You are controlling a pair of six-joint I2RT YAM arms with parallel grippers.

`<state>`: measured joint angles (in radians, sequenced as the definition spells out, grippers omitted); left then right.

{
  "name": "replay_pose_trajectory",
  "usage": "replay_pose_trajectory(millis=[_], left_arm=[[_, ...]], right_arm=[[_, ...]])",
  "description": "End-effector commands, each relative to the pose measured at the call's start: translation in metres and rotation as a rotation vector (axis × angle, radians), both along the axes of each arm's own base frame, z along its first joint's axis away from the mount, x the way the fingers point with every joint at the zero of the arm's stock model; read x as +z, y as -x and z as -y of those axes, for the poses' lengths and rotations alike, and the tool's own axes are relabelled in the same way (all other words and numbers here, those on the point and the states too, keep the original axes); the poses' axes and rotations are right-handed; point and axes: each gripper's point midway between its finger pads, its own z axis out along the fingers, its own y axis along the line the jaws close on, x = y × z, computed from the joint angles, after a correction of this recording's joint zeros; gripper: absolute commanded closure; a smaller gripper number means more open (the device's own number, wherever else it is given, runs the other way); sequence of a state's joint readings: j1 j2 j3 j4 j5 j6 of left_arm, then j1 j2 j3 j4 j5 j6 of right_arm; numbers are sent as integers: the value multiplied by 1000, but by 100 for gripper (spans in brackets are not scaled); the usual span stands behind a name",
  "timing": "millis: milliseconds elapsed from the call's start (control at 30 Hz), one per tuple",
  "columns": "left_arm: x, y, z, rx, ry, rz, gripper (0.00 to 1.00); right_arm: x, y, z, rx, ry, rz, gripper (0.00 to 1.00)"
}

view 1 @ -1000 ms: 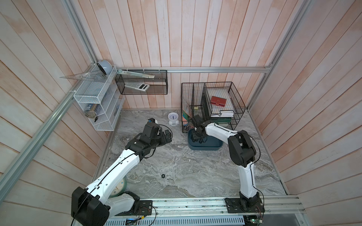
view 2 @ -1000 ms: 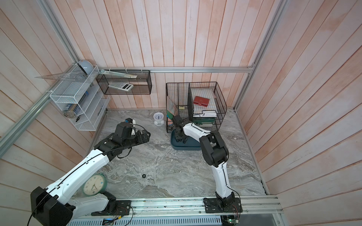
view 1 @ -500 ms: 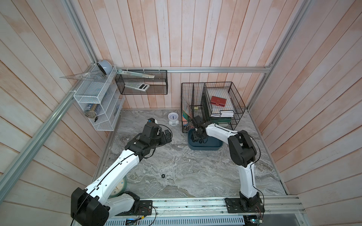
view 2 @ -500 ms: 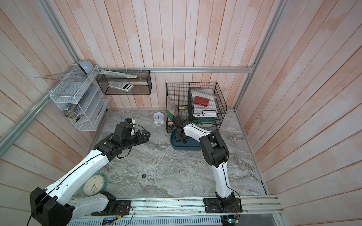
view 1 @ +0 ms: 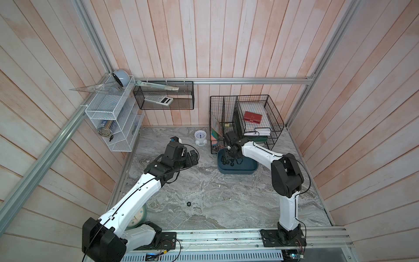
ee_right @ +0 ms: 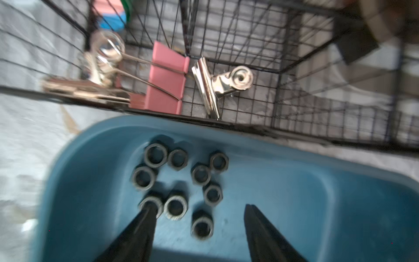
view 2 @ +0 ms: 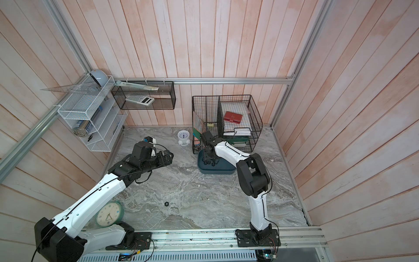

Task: Put the nuts on the desktop into the storage box
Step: Place the nut in the storage box, then pick up the nut from the center of the board.

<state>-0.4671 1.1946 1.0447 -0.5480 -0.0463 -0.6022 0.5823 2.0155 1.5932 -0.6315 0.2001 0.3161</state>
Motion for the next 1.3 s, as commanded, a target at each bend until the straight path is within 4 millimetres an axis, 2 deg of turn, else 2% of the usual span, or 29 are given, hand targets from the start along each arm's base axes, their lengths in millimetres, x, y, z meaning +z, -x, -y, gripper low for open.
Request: replay_pose_trajectory(millis=[0, 100, 267, 467, 667, 900, 1033, 1267], left_arm=[[6, -2, -15, 52, -20, 42, 0], [6, 0, -29, 102, -37, 44, 0], [8, 11, -50, 167, -69, 46, 0], [7, 35, -74, 246, -96, 23, 0], [11, 64, -98, 305, -109, 44, 0], [6, 90, -111, 337, -97, 29, 0], [6, 105, -120, 360, -87, 28, 0], [3, 124, -127, 374, -60, 26, 0]], right_arm=[[19, 26, -8, 33, -9, -6, 13], [30, 43, -18, 69, 4, 14, 2], [41, 73, -40, 144, 20, 38, 2], [43, 111, -81, 269, 23, 62, 2], [30, 153, -132, 433, 8, 45, 2], [16, 197, -183, 641, -12, 19, 2], [6, 219, -201, 722, -46, -20, 2], [-20, 253, -219, 811, -44, -72, 2]])
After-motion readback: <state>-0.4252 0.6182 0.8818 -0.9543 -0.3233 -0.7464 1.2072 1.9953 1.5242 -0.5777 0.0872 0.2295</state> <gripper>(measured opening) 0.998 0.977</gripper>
